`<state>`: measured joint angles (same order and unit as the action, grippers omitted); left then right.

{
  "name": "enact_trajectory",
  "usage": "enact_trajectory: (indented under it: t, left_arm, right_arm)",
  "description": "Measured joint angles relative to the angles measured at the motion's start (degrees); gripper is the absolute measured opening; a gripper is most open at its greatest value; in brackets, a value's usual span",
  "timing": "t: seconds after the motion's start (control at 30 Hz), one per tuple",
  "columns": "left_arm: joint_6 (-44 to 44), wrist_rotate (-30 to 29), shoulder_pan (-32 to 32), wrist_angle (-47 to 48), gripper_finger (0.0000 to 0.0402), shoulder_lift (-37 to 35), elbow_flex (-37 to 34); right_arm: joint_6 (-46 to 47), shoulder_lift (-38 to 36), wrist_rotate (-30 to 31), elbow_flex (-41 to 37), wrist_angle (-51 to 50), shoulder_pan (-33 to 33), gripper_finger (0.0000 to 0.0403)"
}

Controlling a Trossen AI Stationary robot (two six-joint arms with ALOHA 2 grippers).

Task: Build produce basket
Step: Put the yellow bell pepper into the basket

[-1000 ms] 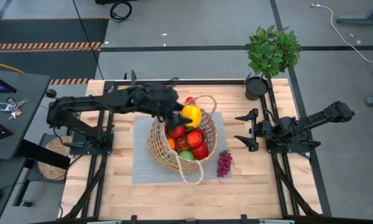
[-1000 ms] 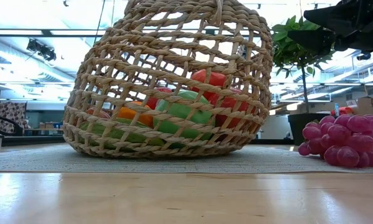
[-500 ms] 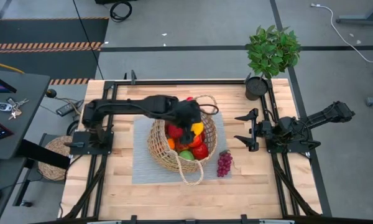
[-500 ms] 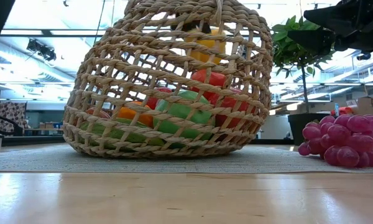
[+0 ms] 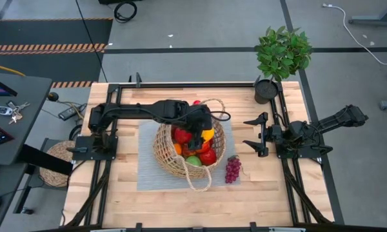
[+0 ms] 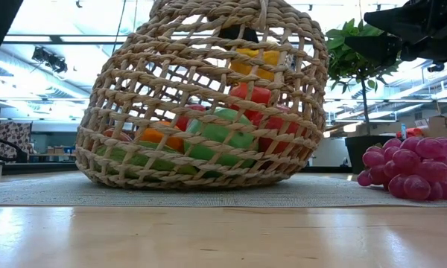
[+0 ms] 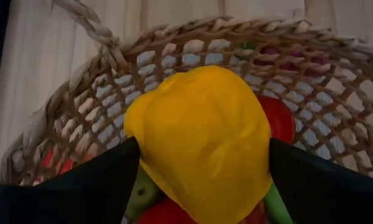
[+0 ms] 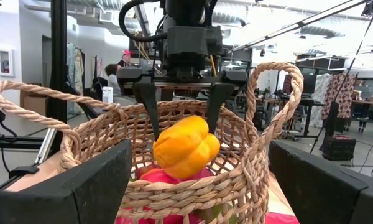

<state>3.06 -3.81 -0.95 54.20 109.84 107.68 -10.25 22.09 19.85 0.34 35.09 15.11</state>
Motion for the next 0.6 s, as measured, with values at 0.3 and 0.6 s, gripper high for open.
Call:
enact_trajectory:
  t: [0.3, 0.6]
  left_arm:
    - [0.4, 0.2, 0.2, 1.3, 0.0360, 0.0, 0.0]
    - [0.5, -2.6, 0.4, 2.2, 0.0395, 0.0, 0.9]
  right_arm:
    - [0.0, 0.0, 0.0, 0.0, 0.0, 0.0, 0.0380]
    - [0.0, 0.0, 0.0, 0.0, 0.0, 0.0, 0.0380]
